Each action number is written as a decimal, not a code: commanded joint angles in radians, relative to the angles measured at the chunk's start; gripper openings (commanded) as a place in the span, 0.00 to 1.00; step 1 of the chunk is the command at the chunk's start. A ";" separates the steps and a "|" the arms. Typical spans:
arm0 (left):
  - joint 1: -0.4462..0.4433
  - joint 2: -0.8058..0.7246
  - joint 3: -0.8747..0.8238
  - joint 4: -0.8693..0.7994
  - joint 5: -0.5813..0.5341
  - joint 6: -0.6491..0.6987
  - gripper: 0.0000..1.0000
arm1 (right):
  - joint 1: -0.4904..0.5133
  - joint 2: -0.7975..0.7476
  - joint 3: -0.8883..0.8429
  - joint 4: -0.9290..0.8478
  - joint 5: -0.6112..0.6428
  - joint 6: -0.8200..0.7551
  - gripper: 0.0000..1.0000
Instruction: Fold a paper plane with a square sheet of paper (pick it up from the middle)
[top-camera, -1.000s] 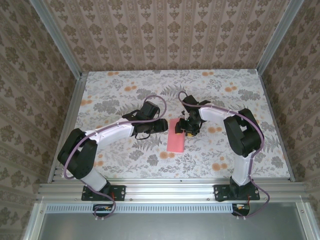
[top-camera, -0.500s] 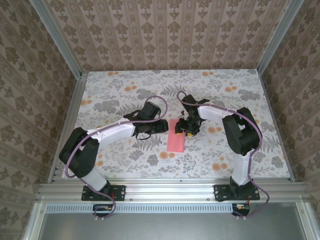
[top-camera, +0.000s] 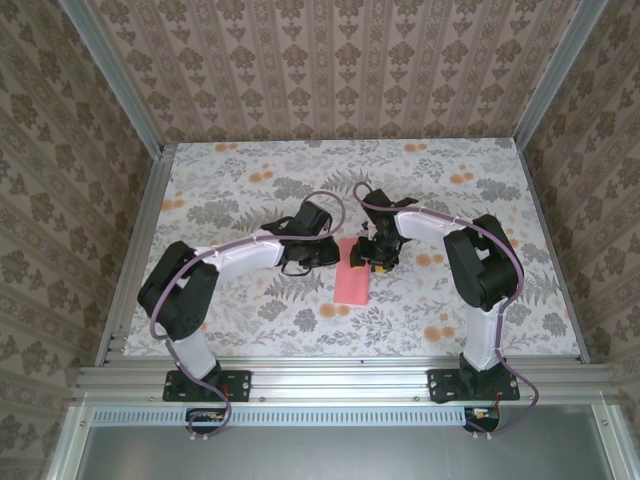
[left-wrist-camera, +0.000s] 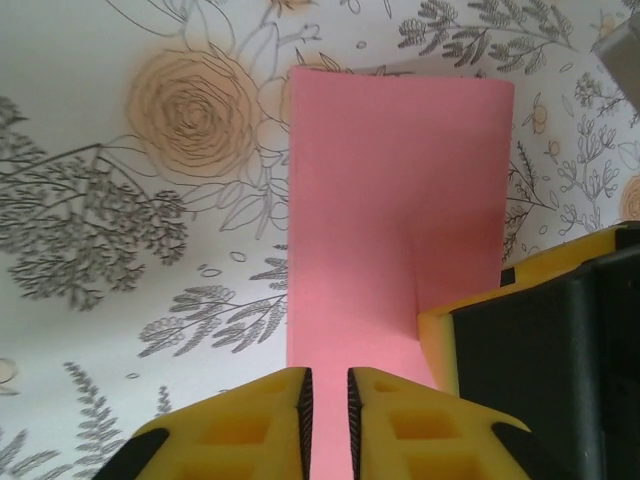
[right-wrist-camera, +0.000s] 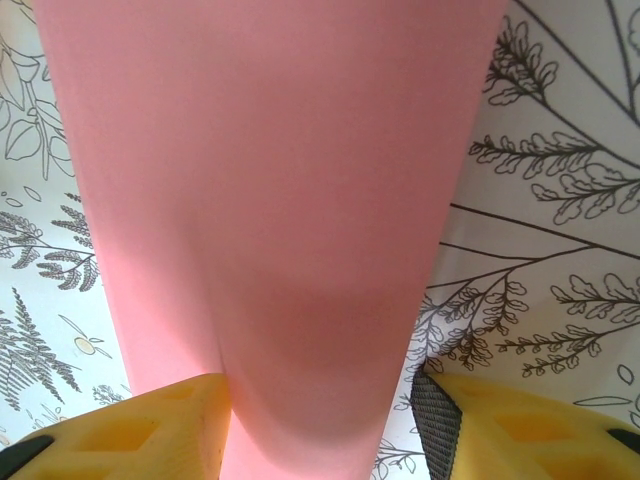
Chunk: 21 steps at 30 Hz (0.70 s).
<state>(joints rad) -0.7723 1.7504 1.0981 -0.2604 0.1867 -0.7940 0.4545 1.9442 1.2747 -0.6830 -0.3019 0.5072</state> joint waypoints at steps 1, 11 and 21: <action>-0.008 0.053 0.058 -0.022 0.051 -0.016 0.16 | 0.006 0.052 -0.021 -0.030 0.057 0.005 0.56; -0.021 0.139 0.118 -0.040 0.065 -0.022 0.12 | 0.006 0.050 -0.026 -0.027 0.057 0.007 0.56; -0.024 0.188 0.126 -0.046 0.063 -0.025 0.12 | 0.006 0.052 -0.031 -0.022 0.058 0.013 0.56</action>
<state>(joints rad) -0.7910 1.9148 1.1957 -0.2817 0.2398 -0.8009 0.4545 1.9442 1.2743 -0.6827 -0.3016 0.5079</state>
